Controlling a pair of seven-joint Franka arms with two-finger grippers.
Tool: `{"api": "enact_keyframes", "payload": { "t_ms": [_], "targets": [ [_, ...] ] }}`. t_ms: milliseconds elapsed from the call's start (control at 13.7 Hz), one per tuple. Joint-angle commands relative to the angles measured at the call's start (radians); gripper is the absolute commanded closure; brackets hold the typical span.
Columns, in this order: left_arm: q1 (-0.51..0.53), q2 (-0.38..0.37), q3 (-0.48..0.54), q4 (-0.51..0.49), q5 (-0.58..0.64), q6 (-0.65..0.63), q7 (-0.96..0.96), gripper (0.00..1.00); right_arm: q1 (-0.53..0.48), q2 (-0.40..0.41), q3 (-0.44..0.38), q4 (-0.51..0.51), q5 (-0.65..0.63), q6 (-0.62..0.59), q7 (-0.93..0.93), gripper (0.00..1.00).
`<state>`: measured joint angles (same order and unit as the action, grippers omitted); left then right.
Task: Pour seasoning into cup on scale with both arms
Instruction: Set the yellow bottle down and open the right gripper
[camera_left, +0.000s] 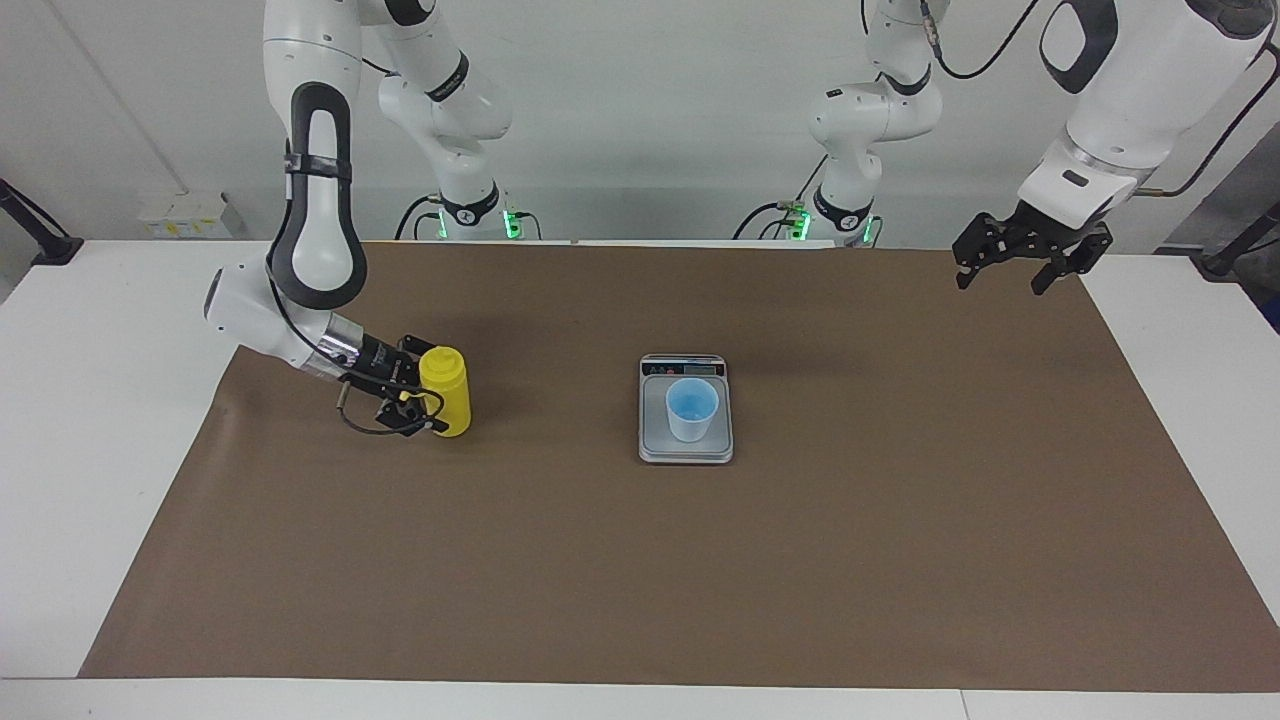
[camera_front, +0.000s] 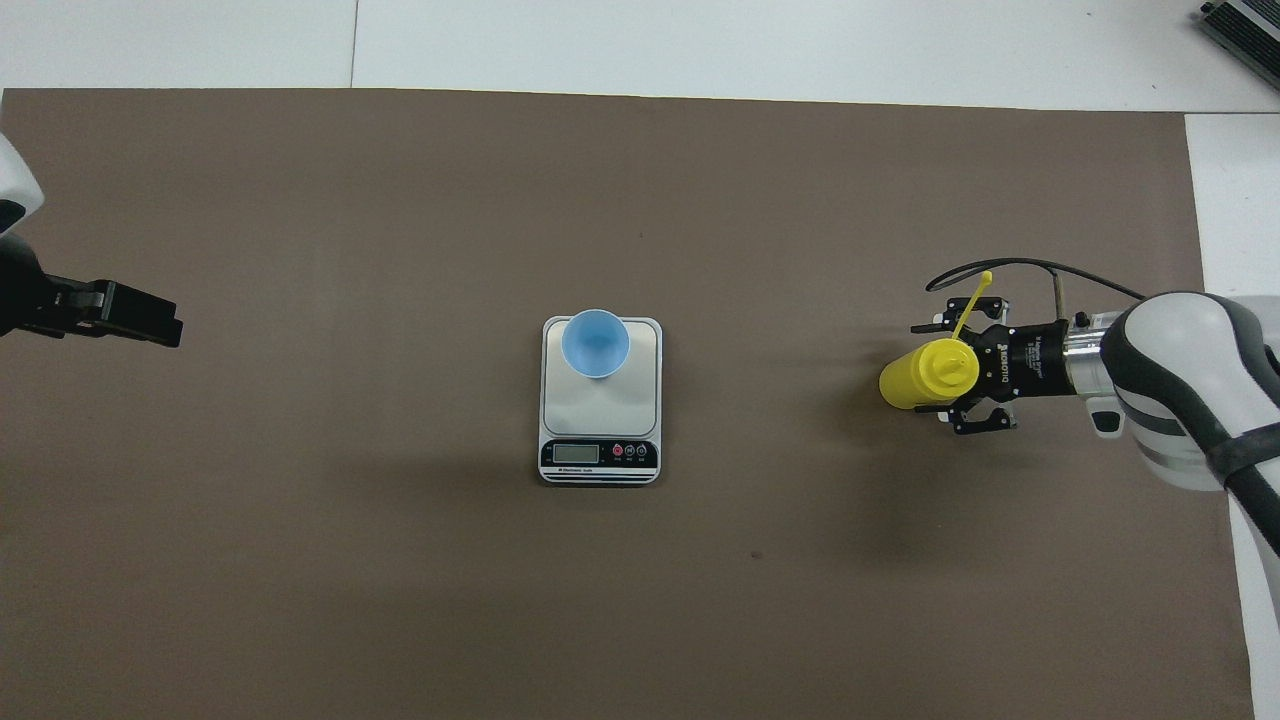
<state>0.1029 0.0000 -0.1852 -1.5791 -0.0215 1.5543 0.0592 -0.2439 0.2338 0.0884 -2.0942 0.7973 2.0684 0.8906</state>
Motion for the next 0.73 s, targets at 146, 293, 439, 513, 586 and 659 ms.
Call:
{"api": "enact_keyframes", "payload": {
  "t_ms": [146,293,439,513,586,659],
  "targets": [
    [0.001,-0.035,0.001,-0.042,0.002,0.029,-0.006,0.00,-0.034,-0.025,-0.001,-0.007,-0.130,0.053,-0.039,0.00],
    [0.005,-0.035,0.001,-0.041,0.003,0.026,-0.004,0.00,-0.058,-0.037,-0.002,-0.003,-0.191,0.055,-0.120,0.00],
    [0.003,-0.035,0.001,-0.041,0.003,0.030,-0.002,0.00,-0.080,-0.048,-0.003,0.016,-0.207,0.065,-0.160,0.00],
    [0.008,-0.035,0.001,-0.041,0.003,0.027,0.002,0.00,-0.093,-0.050,-0.003,0.031,-0.208,0.090,-0.163,0.00],
    [0.009,-0.035,0.001,-0.041,0.005,0.024,0.007,0.00,-0.104,-0.050,-0.003,0.051,-0.208,0.116,-0.165,0.00],
    [0.011,-0.034,0.001,-0.038,0.006,0.024,0.013,0.00,-0.104,-0.051,-0.003,0.065,-0.208,0.124,-0.164,0.00]
  ]
}}
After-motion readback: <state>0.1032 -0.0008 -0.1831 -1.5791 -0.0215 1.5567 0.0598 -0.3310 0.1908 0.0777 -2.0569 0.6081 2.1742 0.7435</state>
